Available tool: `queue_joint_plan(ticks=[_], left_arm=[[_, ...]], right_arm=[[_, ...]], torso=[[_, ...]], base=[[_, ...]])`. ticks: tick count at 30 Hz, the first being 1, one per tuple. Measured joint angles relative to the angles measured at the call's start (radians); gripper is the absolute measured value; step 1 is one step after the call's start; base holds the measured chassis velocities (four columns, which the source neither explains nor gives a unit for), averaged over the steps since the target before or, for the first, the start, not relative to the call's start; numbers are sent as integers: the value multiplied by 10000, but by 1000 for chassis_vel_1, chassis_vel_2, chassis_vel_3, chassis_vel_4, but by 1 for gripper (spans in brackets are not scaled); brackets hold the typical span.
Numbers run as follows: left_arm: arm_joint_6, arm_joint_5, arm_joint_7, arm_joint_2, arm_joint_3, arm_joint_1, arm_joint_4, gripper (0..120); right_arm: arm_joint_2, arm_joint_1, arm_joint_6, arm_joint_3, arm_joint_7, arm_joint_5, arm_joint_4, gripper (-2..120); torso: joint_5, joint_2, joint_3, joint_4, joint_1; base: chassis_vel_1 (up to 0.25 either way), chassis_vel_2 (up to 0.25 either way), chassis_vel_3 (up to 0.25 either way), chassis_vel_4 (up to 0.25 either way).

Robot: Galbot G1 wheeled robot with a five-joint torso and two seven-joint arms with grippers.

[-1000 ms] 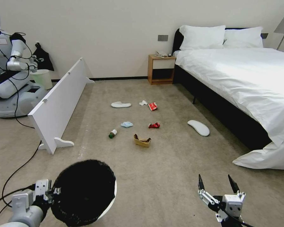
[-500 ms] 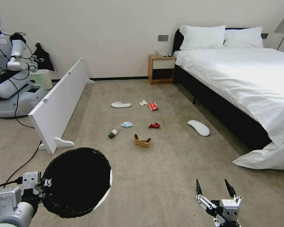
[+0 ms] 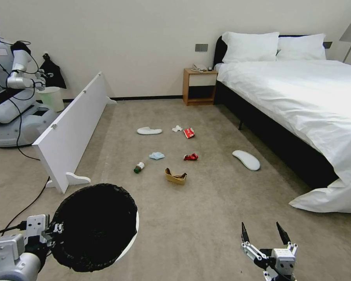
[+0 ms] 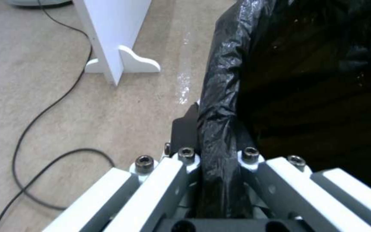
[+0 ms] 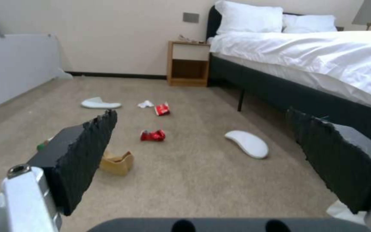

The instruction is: Pick up the trash bin, then pick up the garbage from the floor and place it into the trash bin.

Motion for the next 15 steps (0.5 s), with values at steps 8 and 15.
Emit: queue_joint_plan(ticks=[8,15], left_arm=[[-13,-104,30,29,-135,16,61,3],[-13,-85,39,15,-41,11,61,3]], right_arm=[[23,-18,16,-38,-37,-39,2,100],[21,-25,28,-32,-50,-38,6,100]], torso=[[4,-1,1,2,0],[3,0,0,0,0]], base=[[-173,177,165,-170],[-132,136,142,-132]])
